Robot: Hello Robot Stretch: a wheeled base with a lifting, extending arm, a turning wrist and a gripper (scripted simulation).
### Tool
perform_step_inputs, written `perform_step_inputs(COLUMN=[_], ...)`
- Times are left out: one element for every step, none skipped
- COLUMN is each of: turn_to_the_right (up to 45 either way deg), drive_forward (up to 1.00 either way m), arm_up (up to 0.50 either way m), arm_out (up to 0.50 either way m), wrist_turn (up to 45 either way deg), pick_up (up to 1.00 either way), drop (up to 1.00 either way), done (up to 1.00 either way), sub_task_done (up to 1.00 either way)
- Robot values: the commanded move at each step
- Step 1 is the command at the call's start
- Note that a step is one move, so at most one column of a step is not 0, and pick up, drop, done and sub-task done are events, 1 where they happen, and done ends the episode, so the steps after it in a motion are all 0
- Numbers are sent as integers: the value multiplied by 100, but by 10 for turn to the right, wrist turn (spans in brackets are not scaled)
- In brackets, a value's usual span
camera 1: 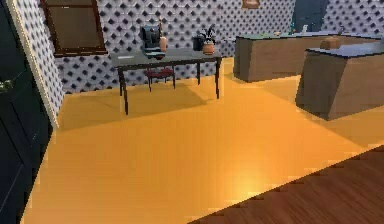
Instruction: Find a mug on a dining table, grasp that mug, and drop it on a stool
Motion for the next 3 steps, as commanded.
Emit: perform_step_inputs(turn_to_the_right=[210,-450,-90], drive_forward=[0,0,0], arm_up=[0,0,0], arm_out=[0,0,0], wrist_turn=[0,0,0], pick_up=[0,0,0], drop=[0,0,0], done=[0,0,0], sub_task_done=[0,0,0])
